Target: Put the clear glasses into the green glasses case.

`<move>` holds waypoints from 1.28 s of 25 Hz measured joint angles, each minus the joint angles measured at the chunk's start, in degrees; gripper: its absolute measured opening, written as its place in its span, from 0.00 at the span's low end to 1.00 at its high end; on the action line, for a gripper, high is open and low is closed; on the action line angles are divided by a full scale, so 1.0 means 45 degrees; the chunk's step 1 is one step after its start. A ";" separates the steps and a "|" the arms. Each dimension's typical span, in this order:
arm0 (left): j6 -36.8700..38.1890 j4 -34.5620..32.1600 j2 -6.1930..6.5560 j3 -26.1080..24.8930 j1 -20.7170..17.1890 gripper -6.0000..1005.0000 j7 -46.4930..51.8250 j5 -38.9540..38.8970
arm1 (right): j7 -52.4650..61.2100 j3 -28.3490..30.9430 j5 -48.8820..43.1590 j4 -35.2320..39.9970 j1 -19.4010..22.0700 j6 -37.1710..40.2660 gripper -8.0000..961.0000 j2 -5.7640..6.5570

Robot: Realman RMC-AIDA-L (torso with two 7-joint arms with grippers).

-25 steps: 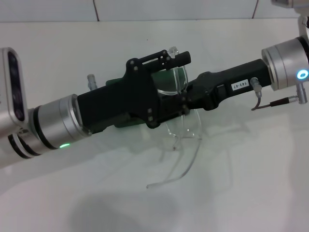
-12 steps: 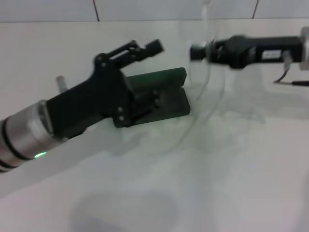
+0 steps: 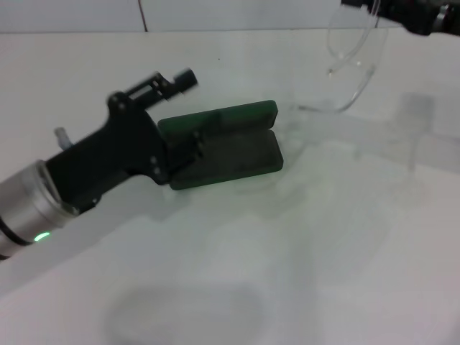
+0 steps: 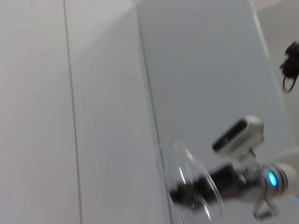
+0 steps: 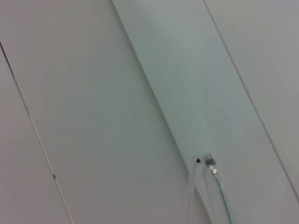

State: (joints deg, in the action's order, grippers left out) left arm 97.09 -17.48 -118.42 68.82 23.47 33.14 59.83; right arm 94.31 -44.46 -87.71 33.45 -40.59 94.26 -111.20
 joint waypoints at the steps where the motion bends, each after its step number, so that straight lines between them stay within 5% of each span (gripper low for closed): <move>1: -0.0138 -0.0015 0.0001 0.0008 0.0086 0.60 0.0029 0.0413 | -0.0092 0.0001 0.0133 0.0001 0.0021 0.0009 0.13 -0.0001; 8: -0.0347 -0.0116 -0.0272 0.0082 0.1362 0.60 0.0377 0.3131 | -0.0523 -0.0229 0.0250 -0.0082 -0.0404 -0.0107 0.13 -0.0251; 14: -0.0336 -0.0029 -0.0377 0.0997 0.2393 0.60 0.0681 0.3452 | -0.0715 -0.1720 0.0218 -0.0314 -0.0927 -0.1098 0.13 -0.0636; 21: -0.0118 -0.0163 -0.0372 0.0991 0.2618 0.60 0.0755 0.3434 | -0.0715 -0.3976 0.0220 -0.0326 -0.1282 -0.2133 0.13 -0.0891; 32: -0.0098 -0.0179 -0.0262 0.0877 0.2564 0.60 0.0744 0.3024 | -0.0725 -0.4329 -0.1383 -0.0200 -0.1619 -0.2455 0.13 -0.0893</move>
State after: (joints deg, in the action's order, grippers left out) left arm 96.65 -18.28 -119.60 72.77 35.01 36.49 73.44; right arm 91.05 -63.94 -93.93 32.55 -47.87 83.21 -115.22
